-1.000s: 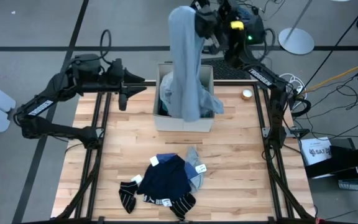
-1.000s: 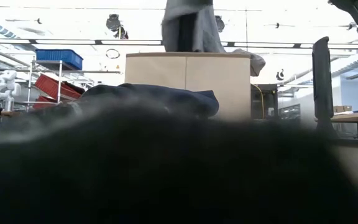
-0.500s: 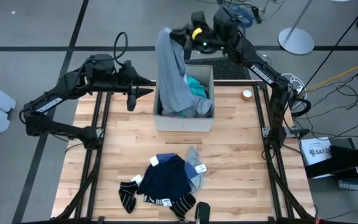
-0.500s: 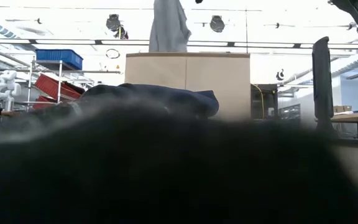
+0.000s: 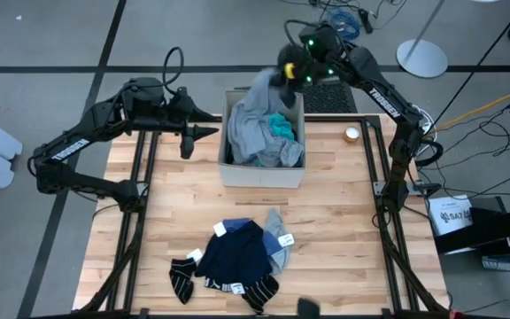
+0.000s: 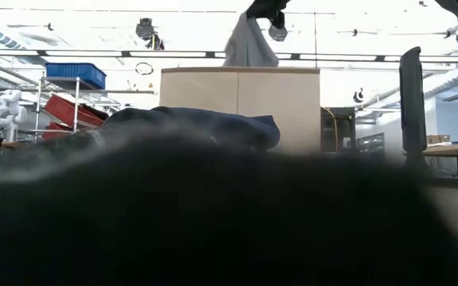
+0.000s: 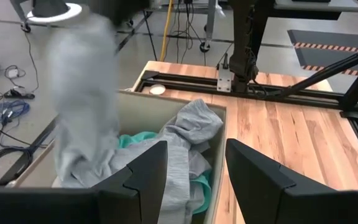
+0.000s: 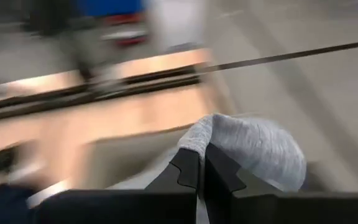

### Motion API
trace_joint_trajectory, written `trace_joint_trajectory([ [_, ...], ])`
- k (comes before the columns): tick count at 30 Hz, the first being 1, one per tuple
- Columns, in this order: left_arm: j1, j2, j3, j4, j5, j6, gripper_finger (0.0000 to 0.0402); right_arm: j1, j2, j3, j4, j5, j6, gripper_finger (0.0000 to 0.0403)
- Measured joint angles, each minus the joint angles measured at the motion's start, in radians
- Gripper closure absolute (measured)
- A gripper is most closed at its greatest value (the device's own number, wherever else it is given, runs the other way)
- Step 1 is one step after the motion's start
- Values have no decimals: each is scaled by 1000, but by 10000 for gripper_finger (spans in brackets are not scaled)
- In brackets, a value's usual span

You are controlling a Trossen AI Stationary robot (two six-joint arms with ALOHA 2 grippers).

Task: Sort clothes
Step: Put the gray shirt into the laundry bin

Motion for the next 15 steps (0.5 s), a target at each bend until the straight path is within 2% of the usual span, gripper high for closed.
trace_joint_trajectory([
  [3, 0, 0, 0, 1, 0, -2, 228, 17, 4, 0, -104, -200, -21, 403],
  [5, 0, 0, 0, 1, 0, -2, 228, 25, 6, -1, -156, -244, -39, 403],
  [7, 0, 0, 0, 2, 0, -3, 228, 36, 10, -1, -175, -192, -44, 403],
  [11, 0, 0, 0, 2, 0, -4, 228, 46, 29, -1, -189, -6, -26, 403],
  [15, 0, 0, 0, 2, 0, -4, 228, 47, 74, -1, -232, 102, -8, 403],
])
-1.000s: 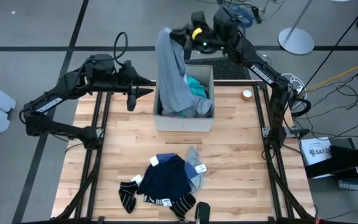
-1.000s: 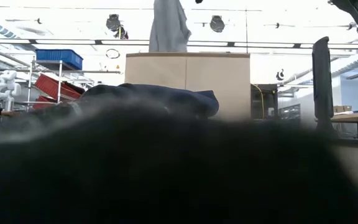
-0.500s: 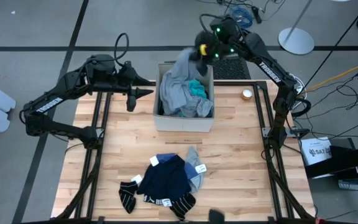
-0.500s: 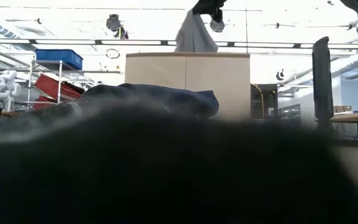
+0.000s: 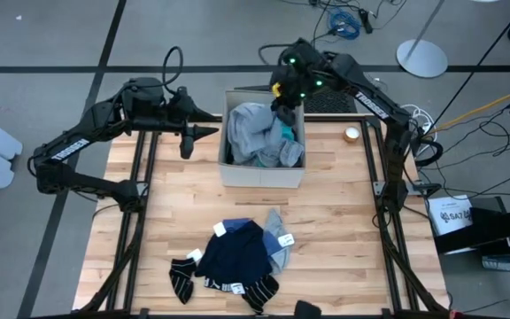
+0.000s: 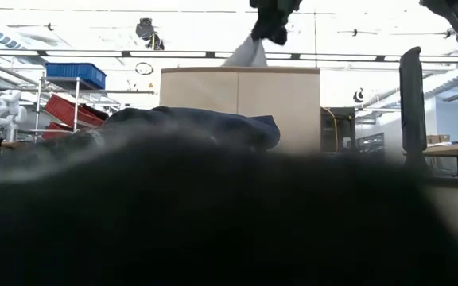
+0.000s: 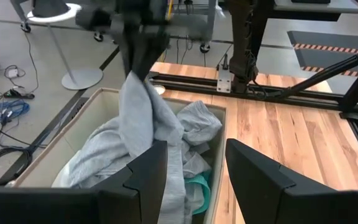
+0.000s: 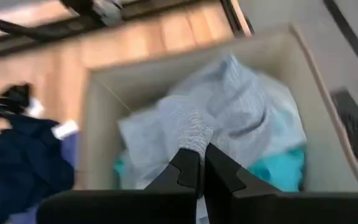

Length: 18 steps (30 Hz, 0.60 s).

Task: Sort clothes
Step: Put the gray shirt into the laundry bin

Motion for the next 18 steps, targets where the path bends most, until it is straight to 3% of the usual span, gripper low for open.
trace_joint_trajectory([
  [6, 0, 0, 0, 0, 0, 1, 228, 4, 118, 0, -49, 248, 37, 403],
  [18, 0, 0, 0, -54, 0, 1, 228, 50, 340, -1, -61, 267, 0, 403],
])
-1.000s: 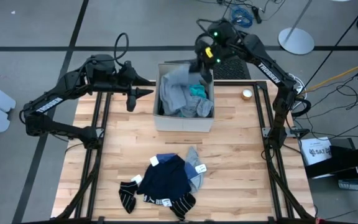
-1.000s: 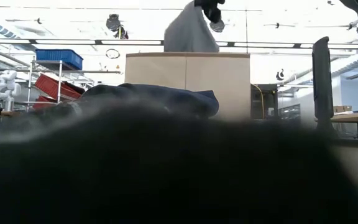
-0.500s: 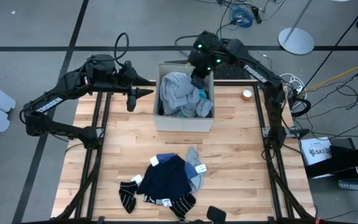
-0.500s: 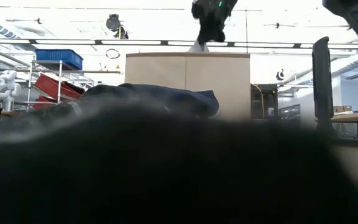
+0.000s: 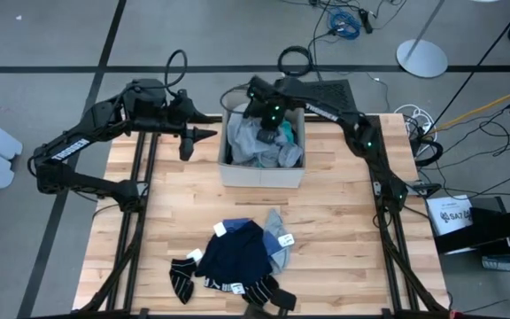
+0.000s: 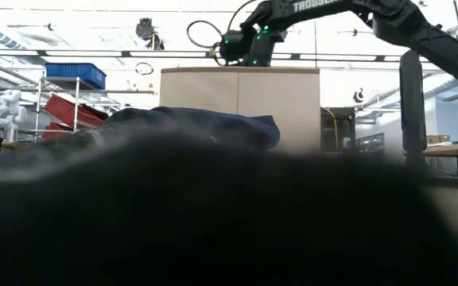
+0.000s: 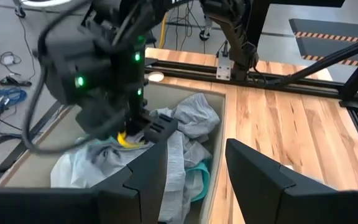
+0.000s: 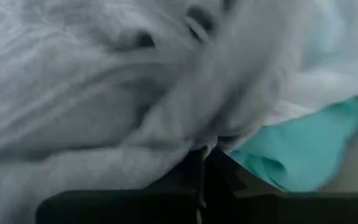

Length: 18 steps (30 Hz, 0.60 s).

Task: Sort clothes
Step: Put the gray shirt into the laundry bin

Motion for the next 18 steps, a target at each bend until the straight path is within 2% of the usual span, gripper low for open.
trace_joint_trajectory([
  [18, 0, 0, 0, -3, 0, 0, 228, 5, 182, 3, -9, -3, 108, 403],
])
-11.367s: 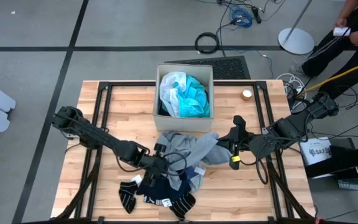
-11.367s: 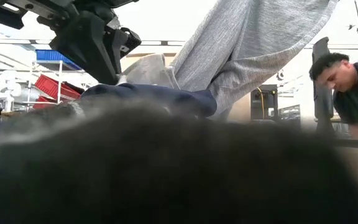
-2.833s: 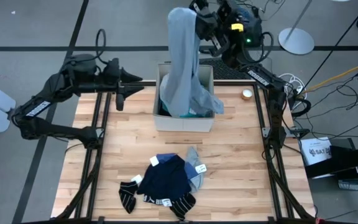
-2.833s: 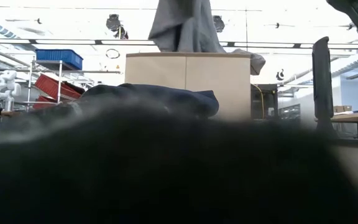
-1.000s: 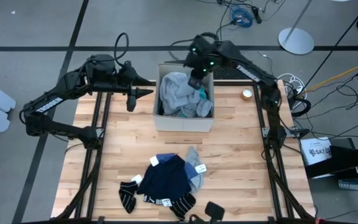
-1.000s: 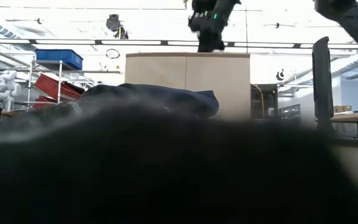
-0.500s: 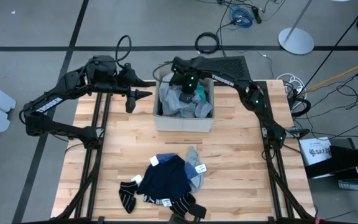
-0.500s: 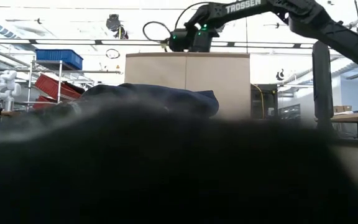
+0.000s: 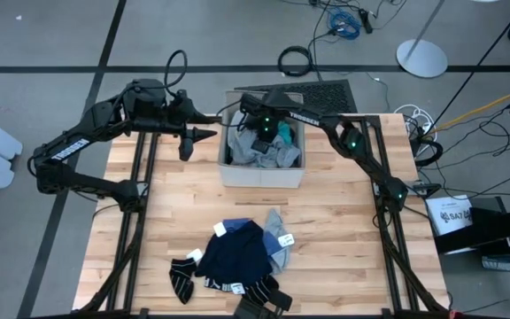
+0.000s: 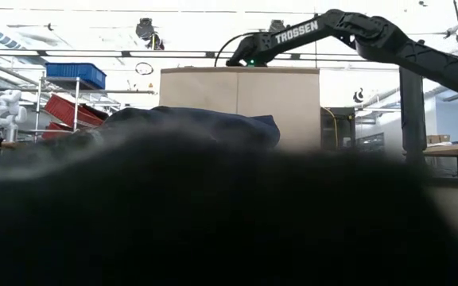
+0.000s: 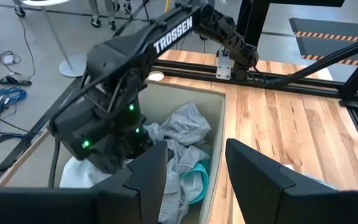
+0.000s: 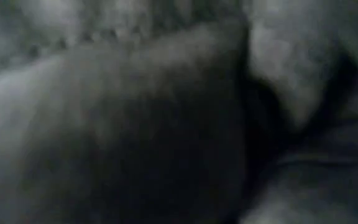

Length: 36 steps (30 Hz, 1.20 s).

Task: Sort clothes
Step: Put the gray shirt into the laundry bin, then put the blue boxer into the laundry bin

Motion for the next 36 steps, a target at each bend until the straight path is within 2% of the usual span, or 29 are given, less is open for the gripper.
trace_joint_trajectory([
  [8, 0, 0, 0, 0, 0, 0, 228, -2, -6, -1, -34, -3, -44, 403],
  [12, 0, 0, 0, 0, 0, 1, 228, 1, -73, -2, -92, -6, -89, 395],
  [18, 0, 15, 0, 1, 0, 2, 228, 1, -193, 1, -64, -9, -74, 365],
  [22, 0, 37, 0, 1, 0, 2, 228, 0, -261, 2, -28, -8, -61, 324],
  [27, 0, 70, 0, 1, 4, 8, 228, -1, -328, 2, -5, -7, -20, 250],
  [32, -23, 104, 0, 1, 9, 9, 228, -2, -391, 3, -77, -5, -37, 173],
  [36, -75, 120, 0, 0, 10, 8, 228, 0, -443, 3, -163, -6, -53, 131],
])
